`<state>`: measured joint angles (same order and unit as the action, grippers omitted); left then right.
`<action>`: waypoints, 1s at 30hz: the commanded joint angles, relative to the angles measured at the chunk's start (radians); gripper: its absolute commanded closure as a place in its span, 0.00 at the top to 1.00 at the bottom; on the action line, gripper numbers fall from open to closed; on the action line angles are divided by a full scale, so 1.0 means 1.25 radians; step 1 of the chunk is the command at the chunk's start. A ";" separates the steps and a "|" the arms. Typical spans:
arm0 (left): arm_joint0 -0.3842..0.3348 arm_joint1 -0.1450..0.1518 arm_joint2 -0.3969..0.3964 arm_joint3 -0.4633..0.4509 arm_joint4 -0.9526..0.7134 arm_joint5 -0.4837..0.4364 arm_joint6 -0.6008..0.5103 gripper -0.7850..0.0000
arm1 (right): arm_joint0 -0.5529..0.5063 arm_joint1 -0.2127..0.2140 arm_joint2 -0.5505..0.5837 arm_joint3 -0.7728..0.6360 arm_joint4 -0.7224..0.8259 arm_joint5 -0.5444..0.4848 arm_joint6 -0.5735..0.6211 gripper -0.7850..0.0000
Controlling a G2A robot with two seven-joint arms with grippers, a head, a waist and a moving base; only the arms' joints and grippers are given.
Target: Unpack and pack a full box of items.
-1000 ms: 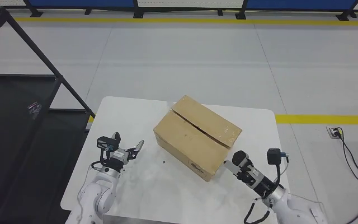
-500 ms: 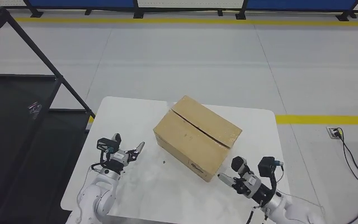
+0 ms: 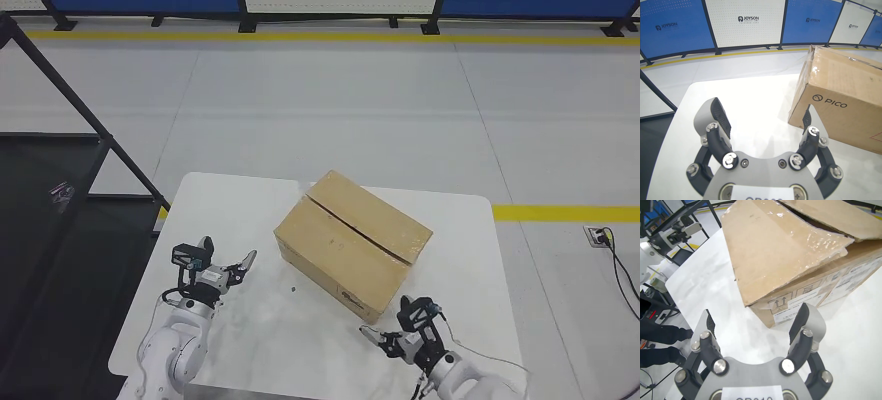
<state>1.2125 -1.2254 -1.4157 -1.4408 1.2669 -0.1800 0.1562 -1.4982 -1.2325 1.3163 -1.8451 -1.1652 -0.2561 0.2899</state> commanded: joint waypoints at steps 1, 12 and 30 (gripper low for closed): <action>0.000 0.000 0.000 0.000 0.000 0.000 0.000 1.00 | 0.013 -0.003 -0.011 0.013 -0.019 0.042 -0.006 1.00; 0.000 0.000 0.000 0.000 0.000 0.000 0.000 1.00 | 0.054 -0.013 -0.040 0.041 -0.059 0.151 -0.006 1.00; 0.010 0.001 -0.006 -0.014 0.003 -0.006 -0.010 1.00 | 0.066 -0.019 0.014 0.052 0.009 0.232 -0.030 1.00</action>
<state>1.2248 -1.2246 -1.4223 -1.4583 1.2702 -0.1869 0.1438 -1.4159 -1.2562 1.3268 -1.7808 -1.1640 0.0327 0.2565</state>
